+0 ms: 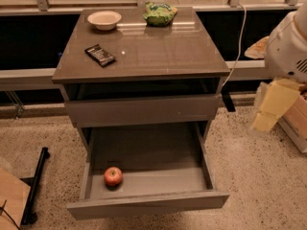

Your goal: Pick apple from middle drawer and place on counter

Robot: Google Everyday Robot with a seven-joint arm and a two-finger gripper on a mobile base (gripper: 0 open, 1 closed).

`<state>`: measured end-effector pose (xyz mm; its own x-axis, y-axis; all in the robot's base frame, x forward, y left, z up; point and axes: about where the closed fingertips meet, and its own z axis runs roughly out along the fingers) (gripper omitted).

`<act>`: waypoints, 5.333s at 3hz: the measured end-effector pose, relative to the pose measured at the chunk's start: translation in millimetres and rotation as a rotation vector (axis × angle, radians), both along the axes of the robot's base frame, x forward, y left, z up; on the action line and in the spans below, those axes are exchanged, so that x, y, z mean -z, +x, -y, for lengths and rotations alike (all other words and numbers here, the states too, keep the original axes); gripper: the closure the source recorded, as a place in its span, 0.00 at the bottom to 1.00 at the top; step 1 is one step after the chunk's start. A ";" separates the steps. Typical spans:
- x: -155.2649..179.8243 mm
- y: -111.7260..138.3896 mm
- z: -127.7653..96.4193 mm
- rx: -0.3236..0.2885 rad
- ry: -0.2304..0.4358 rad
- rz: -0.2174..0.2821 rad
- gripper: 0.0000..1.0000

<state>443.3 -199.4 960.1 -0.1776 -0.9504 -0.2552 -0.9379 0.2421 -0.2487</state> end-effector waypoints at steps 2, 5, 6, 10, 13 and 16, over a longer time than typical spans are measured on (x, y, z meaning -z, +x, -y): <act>68.8 35.3 -50.2 -0.110 0.225 0.067 0.00; 132.4 38.7 -79.3 -0.013 0.377 0.041 0.00; 174.4 53.7 -110.8 -0.025 0.480 0.046 0.00; 278.0 66.6 -173.0 -0.004 0.685 0.002 0.00; 396.1 101.3 -240.7 -0.037 0.799 -0.103 0.00; 448.5 113.5 -252.4 -0.039 0.765 -0.092 0.00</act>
Offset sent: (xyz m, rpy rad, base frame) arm 0.0623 0.0688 -0.1026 0.3521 -0.1073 0.1452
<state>556.8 53.0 511.5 -0.2002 -0.5214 -0.8295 -0.9580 0.2814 0.0544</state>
